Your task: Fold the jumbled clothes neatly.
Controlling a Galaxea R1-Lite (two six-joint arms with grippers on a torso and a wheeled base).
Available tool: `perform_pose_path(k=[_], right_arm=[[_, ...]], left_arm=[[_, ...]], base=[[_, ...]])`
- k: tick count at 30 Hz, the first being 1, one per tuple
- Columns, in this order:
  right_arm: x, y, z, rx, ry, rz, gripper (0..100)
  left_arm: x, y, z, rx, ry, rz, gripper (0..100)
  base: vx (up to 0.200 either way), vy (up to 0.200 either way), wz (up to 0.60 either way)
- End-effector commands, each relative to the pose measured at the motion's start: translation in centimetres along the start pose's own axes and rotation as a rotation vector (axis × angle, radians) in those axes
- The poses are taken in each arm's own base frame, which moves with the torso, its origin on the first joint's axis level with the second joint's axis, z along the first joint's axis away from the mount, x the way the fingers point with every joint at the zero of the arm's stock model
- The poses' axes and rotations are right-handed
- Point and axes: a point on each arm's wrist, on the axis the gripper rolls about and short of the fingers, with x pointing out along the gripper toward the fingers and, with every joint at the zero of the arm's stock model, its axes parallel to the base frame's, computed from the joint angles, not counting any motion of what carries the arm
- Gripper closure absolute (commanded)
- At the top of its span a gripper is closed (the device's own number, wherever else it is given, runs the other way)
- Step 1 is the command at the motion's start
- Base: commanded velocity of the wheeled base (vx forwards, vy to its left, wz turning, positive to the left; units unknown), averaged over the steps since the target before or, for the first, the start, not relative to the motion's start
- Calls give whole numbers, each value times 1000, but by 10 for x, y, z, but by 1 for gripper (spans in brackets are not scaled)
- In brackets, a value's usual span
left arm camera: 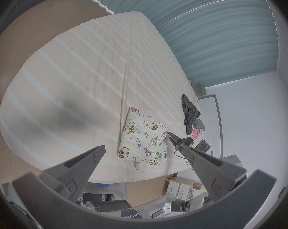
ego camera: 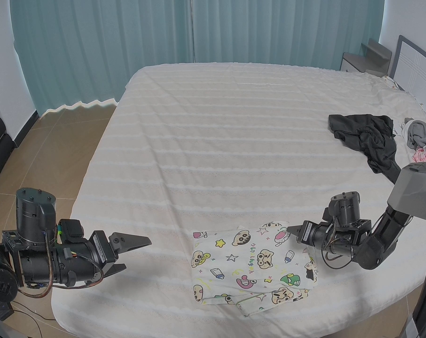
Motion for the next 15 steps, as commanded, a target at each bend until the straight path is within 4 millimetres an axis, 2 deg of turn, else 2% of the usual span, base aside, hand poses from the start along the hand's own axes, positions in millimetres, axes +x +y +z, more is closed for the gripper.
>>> perform_pose_path(k=[1, 9, 15], right_arm=[[4, -3, -2, 2, 1, -7, 100], [3, -6, 4, 13, -21, -14, 100], [1, -3, 12, 11, -134, -25, 100]], left_arm=[[1, 1, 0, -2, 3, 4, 0], [1, 1, 0, -2, 3, 4, 0], [1, 1, 0, -2, 4, 5, 0]], base=[[0, 0, 0], [0, 0, 0], [0, 0, 0]])
